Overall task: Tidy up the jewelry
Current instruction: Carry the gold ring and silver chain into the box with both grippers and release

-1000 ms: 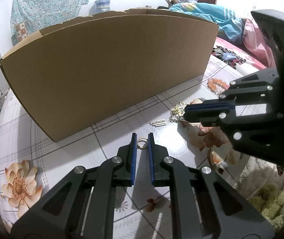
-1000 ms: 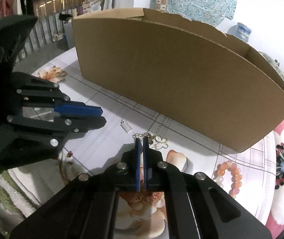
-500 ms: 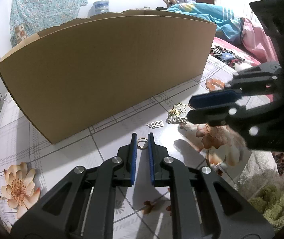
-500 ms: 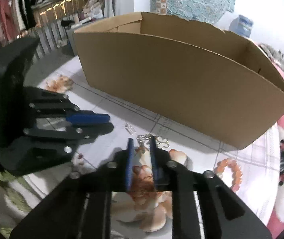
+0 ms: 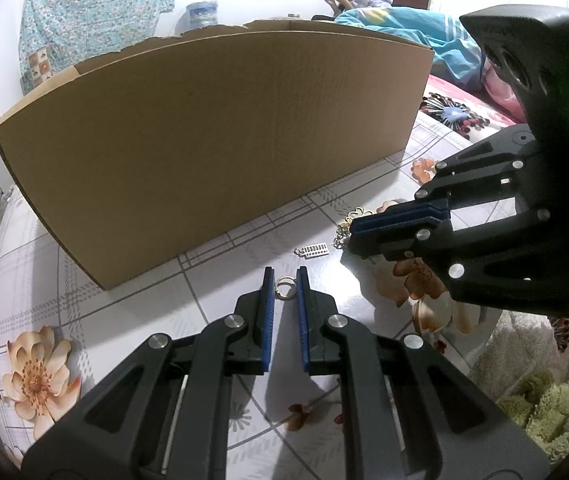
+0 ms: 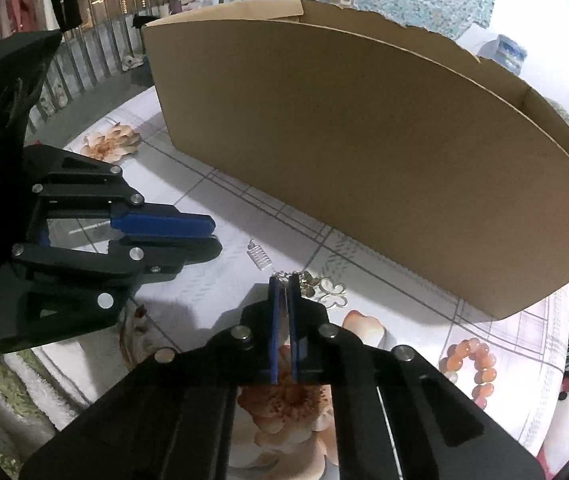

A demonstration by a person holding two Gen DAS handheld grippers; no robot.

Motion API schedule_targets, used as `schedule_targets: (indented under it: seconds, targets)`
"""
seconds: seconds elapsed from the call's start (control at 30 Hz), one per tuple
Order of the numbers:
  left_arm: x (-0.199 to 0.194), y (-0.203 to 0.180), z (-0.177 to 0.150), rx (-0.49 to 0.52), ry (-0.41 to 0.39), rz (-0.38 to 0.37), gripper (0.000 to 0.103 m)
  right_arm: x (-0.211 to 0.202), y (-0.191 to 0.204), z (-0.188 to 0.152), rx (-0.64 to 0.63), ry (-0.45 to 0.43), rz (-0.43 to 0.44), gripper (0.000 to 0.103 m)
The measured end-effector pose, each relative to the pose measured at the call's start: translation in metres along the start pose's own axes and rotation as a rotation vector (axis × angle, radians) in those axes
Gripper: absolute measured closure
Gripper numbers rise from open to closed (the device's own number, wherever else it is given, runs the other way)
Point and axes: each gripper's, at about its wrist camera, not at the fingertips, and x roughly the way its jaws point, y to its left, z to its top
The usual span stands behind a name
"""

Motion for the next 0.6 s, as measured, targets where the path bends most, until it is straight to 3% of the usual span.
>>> schedule_targets:
  seconds: [0.6]
  targets:
    - [-0.013, 0.000, 0.005, -0.020, -0.041, -0.029, 0.093, -0.050, -0.044, -0.002, 0.300, -0.159, 0.184, 0.101]
